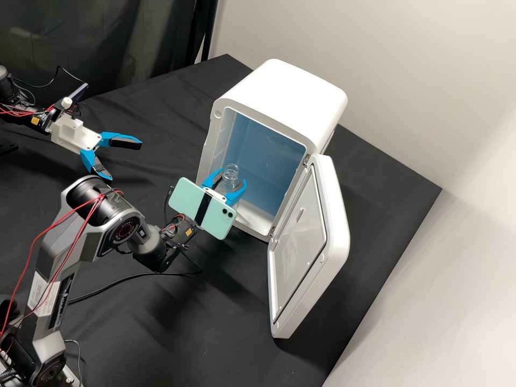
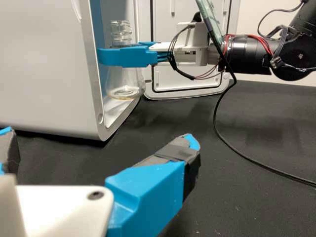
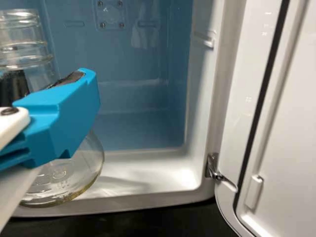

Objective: Place the flask in the incubator

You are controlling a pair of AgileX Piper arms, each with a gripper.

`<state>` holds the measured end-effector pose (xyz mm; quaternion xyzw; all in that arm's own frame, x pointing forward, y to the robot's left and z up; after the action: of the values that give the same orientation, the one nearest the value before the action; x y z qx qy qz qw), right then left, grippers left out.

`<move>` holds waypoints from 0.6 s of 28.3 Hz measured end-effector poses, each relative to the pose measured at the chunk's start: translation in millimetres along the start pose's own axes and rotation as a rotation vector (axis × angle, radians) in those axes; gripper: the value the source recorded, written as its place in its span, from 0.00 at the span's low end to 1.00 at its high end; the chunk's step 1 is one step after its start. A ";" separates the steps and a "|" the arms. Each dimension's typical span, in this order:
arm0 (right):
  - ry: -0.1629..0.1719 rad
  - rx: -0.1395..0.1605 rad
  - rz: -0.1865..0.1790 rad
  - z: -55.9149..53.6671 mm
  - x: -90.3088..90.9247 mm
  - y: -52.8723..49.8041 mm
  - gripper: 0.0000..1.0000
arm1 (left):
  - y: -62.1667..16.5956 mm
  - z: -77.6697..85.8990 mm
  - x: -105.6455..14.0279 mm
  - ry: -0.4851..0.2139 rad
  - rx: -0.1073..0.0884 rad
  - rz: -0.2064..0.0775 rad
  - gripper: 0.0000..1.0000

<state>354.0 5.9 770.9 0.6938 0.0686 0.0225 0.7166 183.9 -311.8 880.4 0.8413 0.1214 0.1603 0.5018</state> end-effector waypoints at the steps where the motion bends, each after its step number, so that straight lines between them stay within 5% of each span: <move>1: 0.006 0.000 0.003 -1.6 1.4 0.1 0.00 | 0.0 0.0 0.0 0.000 0.000 0.000 1.00; 8: 0.038 0.000 0.007 -10.6 8.2 -1.5 0.00 | 0.9 -0.2 0.8 -0.001 0.002 0.004 1.00; 17: 0.030 -0.011 0.019 -8.2 12.9 -2.1 0.00 | 2.0 -0.5 1.7 -0.001 0.004 0.008 1.00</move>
<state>365.5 15.6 767.8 0.6901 0.0723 0.0400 0.7190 185.3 -311.8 882.7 0.8428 0.1181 0.1614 0.4996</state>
